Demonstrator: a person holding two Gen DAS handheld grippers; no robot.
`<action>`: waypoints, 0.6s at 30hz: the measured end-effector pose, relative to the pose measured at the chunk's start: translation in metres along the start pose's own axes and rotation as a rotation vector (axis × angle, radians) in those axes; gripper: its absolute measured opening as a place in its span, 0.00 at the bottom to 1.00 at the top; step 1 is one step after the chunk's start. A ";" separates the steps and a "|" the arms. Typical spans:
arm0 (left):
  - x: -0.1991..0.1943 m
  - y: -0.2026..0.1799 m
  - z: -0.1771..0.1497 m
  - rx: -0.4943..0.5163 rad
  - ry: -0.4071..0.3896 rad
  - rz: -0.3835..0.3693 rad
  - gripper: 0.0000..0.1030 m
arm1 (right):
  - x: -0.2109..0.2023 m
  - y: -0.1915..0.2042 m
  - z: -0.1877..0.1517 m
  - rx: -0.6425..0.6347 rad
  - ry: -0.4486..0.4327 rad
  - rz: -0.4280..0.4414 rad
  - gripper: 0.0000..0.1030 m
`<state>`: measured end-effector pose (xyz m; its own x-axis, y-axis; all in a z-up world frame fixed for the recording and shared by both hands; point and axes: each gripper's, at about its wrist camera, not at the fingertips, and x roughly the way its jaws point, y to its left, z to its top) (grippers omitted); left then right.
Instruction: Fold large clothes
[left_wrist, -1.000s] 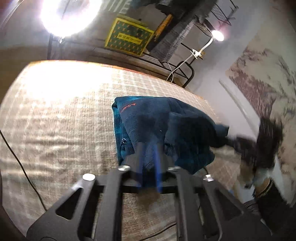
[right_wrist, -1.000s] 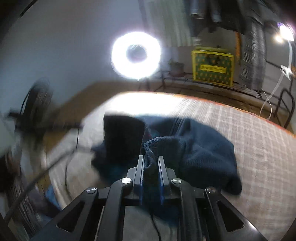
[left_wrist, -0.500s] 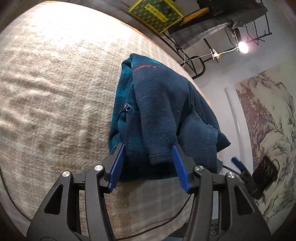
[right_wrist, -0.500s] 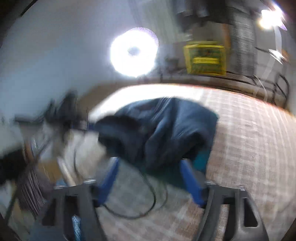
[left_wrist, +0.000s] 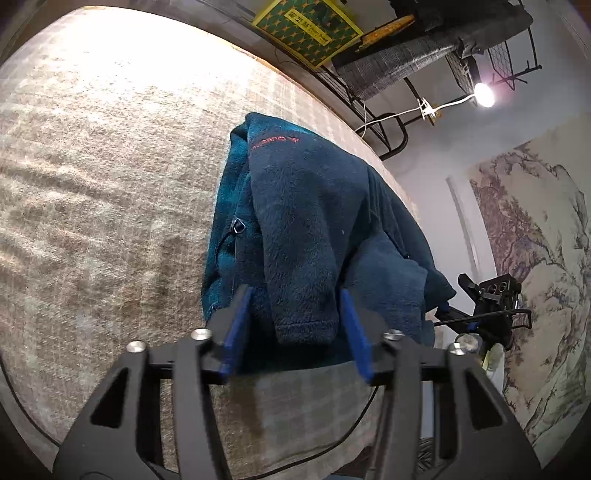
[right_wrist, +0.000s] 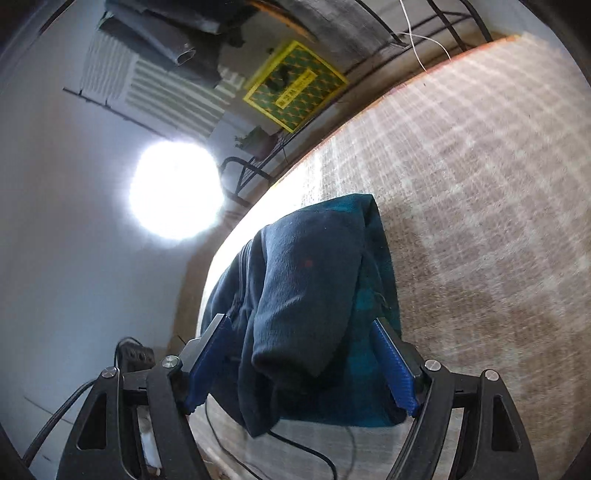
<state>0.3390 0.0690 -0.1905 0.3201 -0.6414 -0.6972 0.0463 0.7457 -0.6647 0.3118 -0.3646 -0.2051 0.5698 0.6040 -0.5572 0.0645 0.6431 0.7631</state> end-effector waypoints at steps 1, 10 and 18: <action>0.002 0.001 0.001 -0.007 0.010 -0.006 0.49 | 0.003 0.000 0.001 -0.002 0.005 -0.008 0.77; 0.008 -0.011 0.001 0.055 0.016 0.027 0.08 | 0.025 0.006 -0.003 -0.024 0.074 -0.047 0.18; -0.055 -0.022 0.003 0.118 -0.066 -0.048 0.07 | -0.031 0.049 -0.010 -0.162 -0.013 -0.006 0.09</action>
<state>0.3235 0.0882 -0.1366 0.3758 -0.6665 -0.6438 0.1729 0.7330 -0.6579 0.2889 -0.3470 -0.1543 0.5803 0.5945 -0.5566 -0.0647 0.7150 0.6962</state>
